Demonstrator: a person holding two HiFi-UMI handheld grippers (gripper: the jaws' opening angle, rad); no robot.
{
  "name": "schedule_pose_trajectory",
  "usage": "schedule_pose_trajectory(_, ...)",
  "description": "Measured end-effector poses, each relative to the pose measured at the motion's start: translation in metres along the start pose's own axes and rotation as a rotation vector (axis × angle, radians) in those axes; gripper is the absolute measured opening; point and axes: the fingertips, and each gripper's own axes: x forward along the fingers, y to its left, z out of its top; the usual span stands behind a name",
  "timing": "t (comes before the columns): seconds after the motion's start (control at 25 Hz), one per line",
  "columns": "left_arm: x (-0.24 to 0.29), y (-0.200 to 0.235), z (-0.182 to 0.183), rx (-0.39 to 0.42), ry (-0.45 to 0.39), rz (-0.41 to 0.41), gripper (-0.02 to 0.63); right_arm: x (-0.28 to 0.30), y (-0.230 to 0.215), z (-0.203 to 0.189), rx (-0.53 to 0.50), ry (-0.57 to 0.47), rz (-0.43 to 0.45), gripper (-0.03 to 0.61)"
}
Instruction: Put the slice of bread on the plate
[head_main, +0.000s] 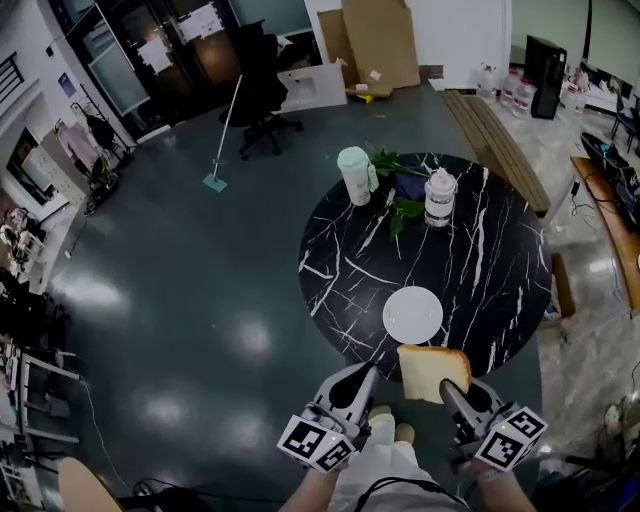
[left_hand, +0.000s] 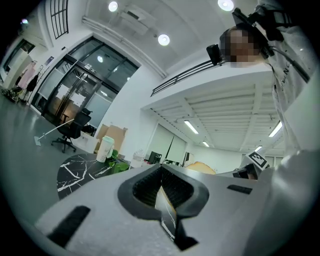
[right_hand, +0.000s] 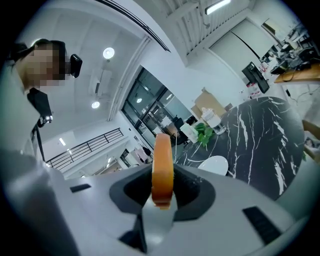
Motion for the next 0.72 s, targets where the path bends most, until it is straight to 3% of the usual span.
schedule_pose_trajectory(0.48, 0.055, 0.055, -0.031, -0.015, 0.038, 0.021, 0.006, 0.058, -0.062, 0.004, 0.060, 0.039, -0.071, 0.094)
schedule_pose_trajectory(0.72, 0.064, 0.075, -0.056, -0.012, 0.050, 0.048, 0.006, 0.098, -0.100, -0.012, 0.151, 0.115, -0.111, 0.094)
